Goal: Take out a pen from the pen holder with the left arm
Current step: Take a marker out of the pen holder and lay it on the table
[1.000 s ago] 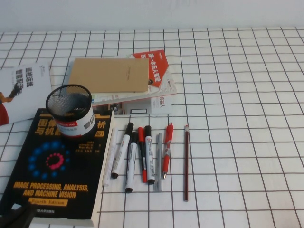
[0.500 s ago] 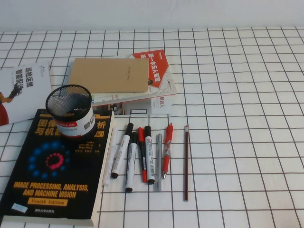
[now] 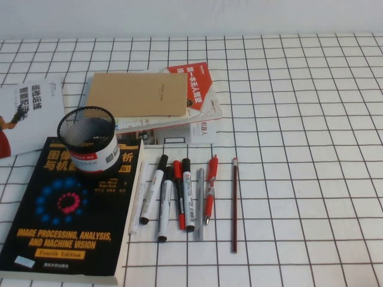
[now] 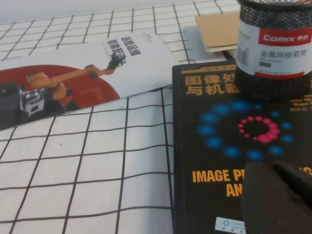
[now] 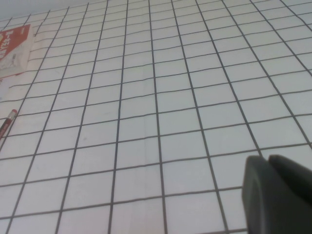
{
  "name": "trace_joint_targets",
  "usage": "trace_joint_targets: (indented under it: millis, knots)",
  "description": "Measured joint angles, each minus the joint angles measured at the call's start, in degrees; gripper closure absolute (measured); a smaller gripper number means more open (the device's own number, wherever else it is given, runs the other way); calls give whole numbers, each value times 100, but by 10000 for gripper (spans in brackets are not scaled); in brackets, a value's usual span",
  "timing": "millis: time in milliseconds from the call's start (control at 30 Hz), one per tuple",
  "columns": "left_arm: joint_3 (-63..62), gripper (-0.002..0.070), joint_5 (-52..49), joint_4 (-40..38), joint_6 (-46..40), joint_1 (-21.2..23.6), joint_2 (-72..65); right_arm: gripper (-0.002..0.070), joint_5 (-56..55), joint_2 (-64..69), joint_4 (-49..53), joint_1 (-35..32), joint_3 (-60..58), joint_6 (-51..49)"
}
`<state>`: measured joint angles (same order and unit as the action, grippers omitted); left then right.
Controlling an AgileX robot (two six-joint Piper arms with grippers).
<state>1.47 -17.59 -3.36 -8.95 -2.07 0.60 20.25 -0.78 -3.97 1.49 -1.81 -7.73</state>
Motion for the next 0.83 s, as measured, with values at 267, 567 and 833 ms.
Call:
trace_joint_targets:
  millis: [267, 567, 833]
  knots:
    - [0, 678, -24, 0, 0, 34, 0, 693, 0, 0, 0, 0, 0, 0]
    - [0, 678, -189, 0, 0, 34, 0, 693, 0, 0, 0, 0, 0, 0]
    - [0, 678, -212, 0, 0, 34, 0, 693, 0, 0, 0, 0, 0, 0]
